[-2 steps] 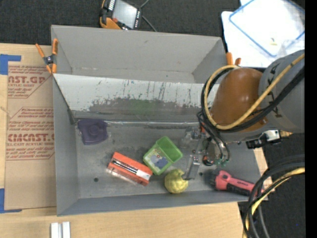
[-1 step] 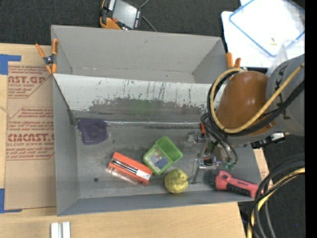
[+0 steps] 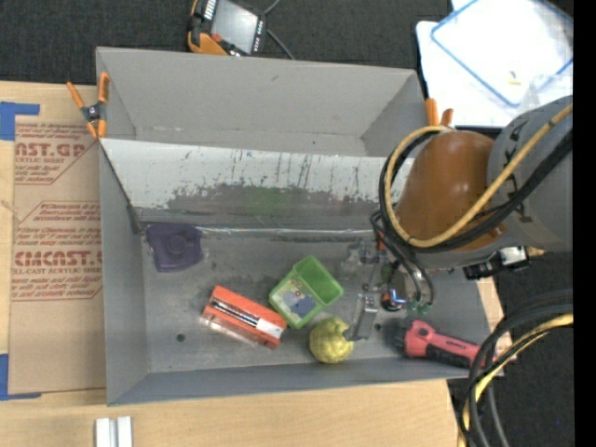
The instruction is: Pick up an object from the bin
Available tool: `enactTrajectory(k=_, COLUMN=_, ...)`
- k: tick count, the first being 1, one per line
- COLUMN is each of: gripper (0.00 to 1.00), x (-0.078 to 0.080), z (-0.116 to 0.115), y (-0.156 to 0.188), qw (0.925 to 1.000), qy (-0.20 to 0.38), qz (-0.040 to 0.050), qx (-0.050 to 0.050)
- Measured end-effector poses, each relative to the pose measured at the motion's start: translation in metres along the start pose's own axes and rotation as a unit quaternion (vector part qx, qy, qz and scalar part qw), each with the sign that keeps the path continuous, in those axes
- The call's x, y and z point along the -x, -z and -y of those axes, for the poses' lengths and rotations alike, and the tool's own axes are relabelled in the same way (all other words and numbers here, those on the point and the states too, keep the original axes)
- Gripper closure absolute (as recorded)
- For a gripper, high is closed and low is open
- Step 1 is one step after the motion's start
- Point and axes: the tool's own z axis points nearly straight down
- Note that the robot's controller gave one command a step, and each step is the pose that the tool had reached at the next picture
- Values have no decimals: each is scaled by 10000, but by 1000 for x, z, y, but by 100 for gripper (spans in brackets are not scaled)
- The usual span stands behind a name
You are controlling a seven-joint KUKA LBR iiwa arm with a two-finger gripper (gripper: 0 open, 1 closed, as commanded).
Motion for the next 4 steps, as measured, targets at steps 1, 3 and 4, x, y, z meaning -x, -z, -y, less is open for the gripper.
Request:
enactTrajectory(k=1, gripper=0, x=-3, z=-2, y=23, qw=9938, qy=-1109, qz=-3, qx=-4)
enactTrajectory(k=3, gripper=0, x=-1, z=-13, y=-2, qw=9953, qy=-973, qz=-25, qx=1)
enactTrajectory(k=4, gripper=0, x=-3, z=-29, y=-12, qw=9974, qy=-714, qz=-23, qx=-1)
